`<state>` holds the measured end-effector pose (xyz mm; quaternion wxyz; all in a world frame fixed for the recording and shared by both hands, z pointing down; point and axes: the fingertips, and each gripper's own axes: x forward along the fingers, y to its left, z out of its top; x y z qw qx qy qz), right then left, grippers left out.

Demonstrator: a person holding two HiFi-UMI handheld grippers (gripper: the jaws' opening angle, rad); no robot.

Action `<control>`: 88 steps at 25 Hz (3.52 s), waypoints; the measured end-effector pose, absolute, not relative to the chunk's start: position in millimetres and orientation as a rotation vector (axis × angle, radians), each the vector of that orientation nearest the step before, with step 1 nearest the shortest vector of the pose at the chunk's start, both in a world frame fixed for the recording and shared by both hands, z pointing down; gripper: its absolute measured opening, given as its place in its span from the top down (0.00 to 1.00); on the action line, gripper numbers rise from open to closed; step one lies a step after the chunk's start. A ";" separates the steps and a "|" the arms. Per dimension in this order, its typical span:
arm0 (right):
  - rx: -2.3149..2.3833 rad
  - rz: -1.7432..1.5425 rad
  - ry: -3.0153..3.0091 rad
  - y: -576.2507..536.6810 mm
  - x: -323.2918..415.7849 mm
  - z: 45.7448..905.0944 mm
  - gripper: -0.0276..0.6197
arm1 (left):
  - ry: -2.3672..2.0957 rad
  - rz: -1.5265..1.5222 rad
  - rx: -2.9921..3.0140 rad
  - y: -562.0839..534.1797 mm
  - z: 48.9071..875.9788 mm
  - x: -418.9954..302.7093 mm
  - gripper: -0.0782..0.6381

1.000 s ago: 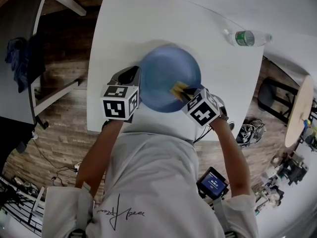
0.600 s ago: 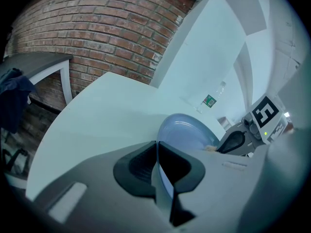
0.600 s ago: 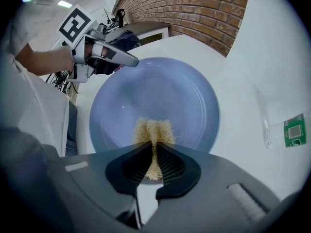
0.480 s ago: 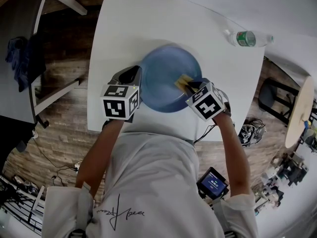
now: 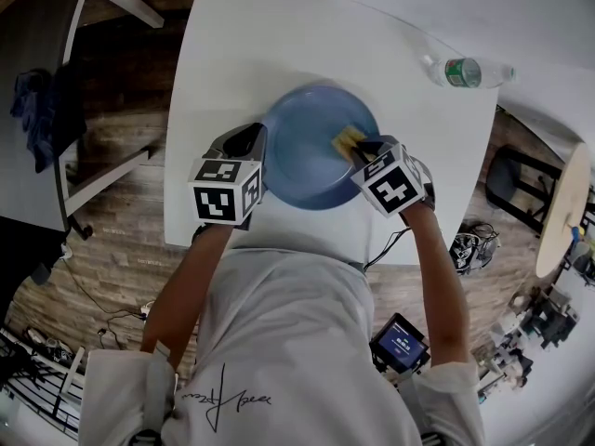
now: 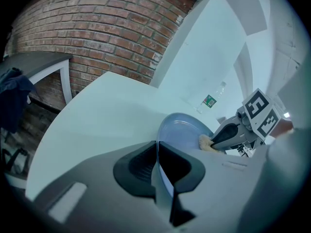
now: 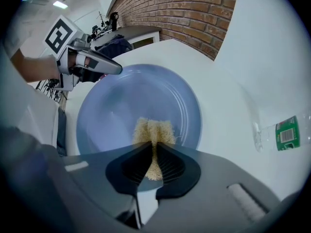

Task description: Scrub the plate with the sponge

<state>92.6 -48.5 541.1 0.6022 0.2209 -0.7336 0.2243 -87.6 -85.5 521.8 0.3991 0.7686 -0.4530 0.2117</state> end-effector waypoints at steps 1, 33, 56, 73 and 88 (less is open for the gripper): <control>0.520 0.518 -1.699 -50.9 93.0 541.2 0.90 | -1.146 0.536 1.945 -85.6 522.0 -87.4 0.84; 0.464 0.278 -1.847 -58.0 32.6 538.6 0.90 | -1.159 0.522 1.940 -87.3 522.5 -90.5 0.84; 0.305 0.142 -1.889 15.1 11.2 531.3 0.90 | -1.193 0.511 2.005 -81.1 505.3 -99.4 0.79; 0.605 0.262 -2.116 22.4 19.1 458.8 0.91 | -1.161 0.360 2.193 -35.7 423.1 -77.7 0.81; 1.054 0.615 -2.488 28.3 55.3 344.3 0.91 | -1.160 0.188 2.417 -8.7 323.3 -36.1 0.87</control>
